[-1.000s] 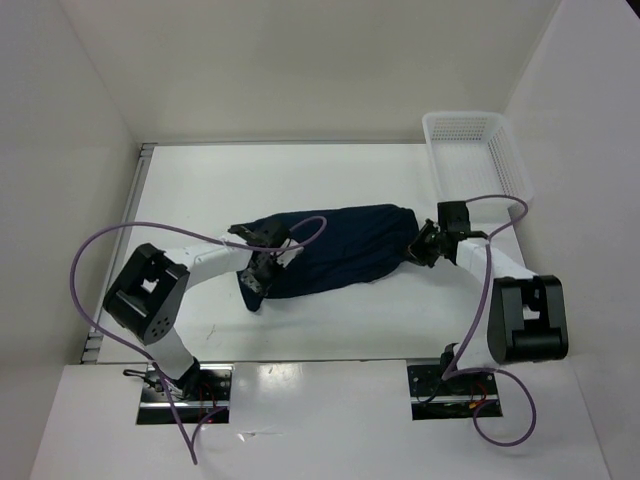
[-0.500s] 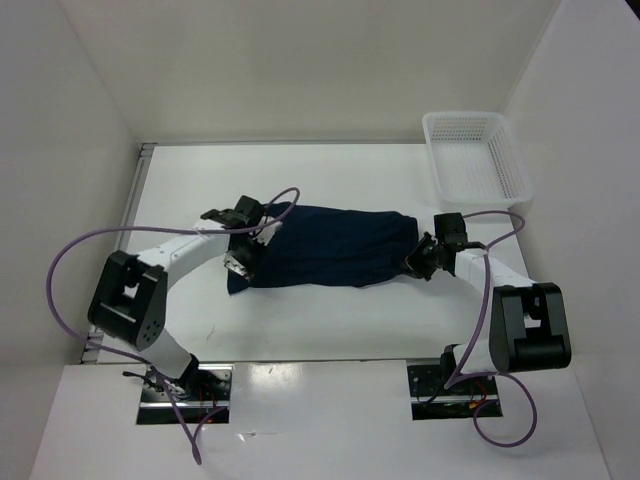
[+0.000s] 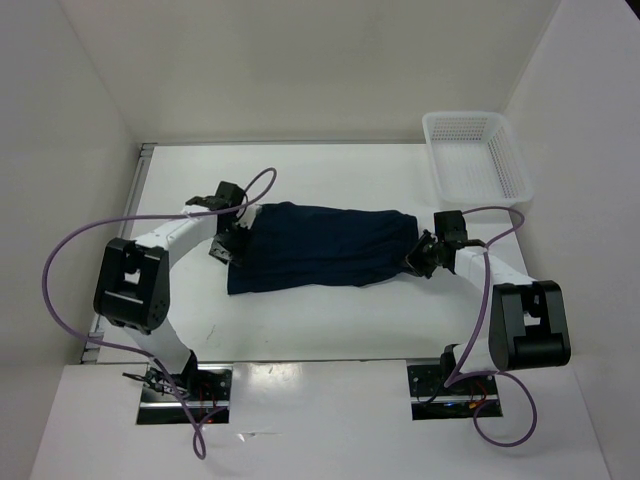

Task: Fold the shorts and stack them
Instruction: Fold the shorts

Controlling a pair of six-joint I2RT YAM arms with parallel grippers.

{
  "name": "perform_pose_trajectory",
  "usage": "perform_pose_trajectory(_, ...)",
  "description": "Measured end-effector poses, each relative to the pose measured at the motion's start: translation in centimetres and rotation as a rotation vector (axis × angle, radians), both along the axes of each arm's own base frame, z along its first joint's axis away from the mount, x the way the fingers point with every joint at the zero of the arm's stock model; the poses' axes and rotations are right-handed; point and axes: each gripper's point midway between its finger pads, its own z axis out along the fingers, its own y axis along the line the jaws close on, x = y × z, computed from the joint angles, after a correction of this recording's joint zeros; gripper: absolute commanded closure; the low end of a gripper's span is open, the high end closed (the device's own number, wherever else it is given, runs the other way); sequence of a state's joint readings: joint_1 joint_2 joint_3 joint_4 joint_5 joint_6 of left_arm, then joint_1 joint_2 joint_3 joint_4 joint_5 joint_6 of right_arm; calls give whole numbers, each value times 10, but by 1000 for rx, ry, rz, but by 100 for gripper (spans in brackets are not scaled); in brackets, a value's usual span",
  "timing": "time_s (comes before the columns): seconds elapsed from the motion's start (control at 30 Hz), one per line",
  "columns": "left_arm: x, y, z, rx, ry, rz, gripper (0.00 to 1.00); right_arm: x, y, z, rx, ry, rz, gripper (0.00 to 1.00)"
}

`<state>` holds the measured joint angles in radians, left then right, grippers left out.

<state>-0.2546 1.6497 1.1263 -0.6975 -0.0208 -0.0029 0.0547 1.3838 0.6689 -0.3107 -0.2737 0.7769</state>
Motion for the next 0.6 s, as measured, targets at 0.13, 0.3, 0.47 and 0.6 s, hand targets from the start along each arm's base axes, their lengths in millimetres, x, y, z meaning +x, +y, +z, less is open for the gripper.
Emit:
perform_pose_trajectory(0.13, 6, 13, -15, 13, 49, 44, 45, 0, 0, 0, -2, -1, 4, 79)
perform_pose_trajectory(0.3, 12, 14, -15, 9, 31, 51, 45, 0, 0, 0, -4, -3, 7, 79)
perform_pose_trajectory(0.47, 16, 9, -13, -10, 24, 44, 47, 0, 0, 0, -6, -4, 11, 79)
perform_pose_trajectory(0.6, 22, 5, -21, -19, 50, 41, 62, 0, 0, 0, -6, -4, 11, 79)
